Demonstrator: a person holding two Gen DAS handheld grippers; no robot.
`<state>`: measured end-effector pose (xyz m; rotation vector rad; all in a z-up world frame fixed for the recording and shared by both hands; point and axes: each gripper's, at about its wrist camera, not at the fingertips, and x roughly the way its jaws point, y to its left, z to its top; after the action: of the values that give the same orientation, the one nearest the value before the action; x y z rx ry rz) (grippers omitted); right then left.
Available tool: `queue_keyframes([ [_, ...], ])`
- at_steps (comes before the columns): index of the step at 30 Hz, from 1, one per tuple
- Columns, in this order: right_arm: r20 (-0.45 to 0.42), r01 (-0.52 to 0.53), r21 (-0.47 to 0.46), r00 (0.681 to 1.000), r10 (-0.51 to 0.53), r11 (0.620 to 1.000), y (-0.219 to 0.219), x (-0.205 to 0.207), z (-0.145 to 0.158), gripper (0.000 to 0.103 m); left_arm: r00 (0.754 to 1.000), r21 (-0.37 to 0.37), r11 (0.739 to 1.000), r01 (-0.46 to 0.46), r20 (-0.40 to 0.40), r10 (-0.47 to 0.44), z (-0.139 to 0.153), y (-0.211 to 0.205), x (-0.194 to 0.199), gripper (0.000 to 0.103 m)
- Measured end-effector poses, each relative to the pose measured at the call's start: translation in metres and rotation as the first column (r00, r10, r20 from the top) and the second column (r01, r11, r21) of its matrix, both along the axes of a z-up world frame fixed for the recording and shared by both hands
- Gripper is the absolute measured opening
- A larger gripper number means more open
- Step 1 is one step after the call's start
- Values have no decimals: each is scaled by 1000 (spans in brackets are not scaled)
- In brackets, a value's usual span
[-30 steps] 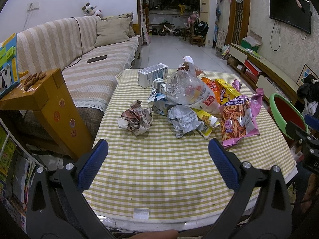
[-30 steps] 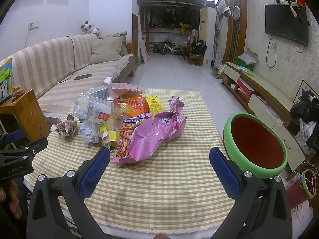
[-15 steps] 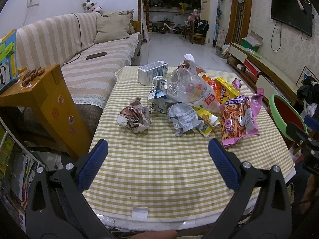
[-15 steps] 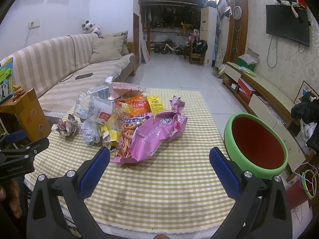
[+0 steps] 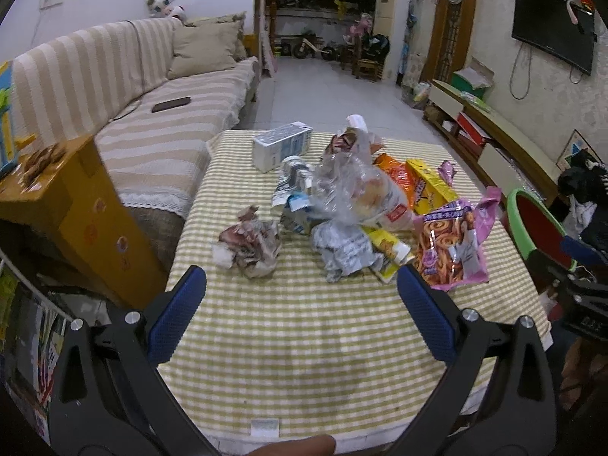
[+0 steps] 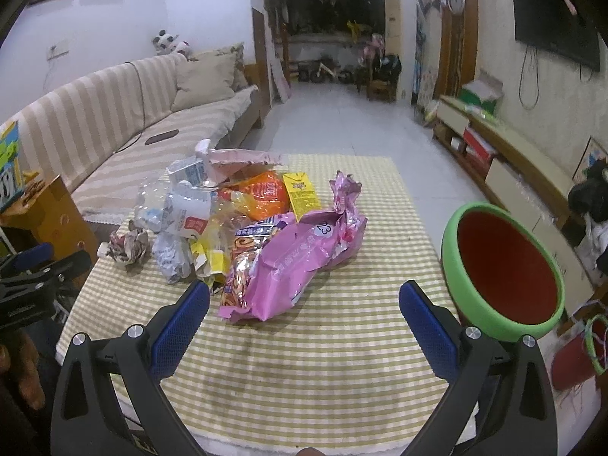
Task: Collect trash
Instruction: 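Grasp the clear plastic bottle with the left tool while the right tool grasps the pink snack bag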
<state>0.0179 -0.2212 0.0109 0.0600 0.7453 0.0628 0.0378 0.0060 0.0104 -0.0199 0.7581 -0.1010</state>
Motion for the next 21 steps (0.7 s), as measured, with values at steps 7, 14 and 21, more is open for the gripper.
queue_keyframes([
  [7, -88, 3, 53, 996, 2, 999, -2, 28, -13, 96, 995, -8, 996, 88, -43, -88, 7, -15, 35, 98],
  [14, -169, 16, 83, 986, -2, 996, -5, 49, -30, 96, 988, 18, 991, 132, -77, -130, 10, -30, 70, 98],
  [21, -231, -12, 155, 972, 48, 988, 0, 67, -43, 96, 975, 95, 977, 192, -134, -179, 1, -46, 101, 98],
])
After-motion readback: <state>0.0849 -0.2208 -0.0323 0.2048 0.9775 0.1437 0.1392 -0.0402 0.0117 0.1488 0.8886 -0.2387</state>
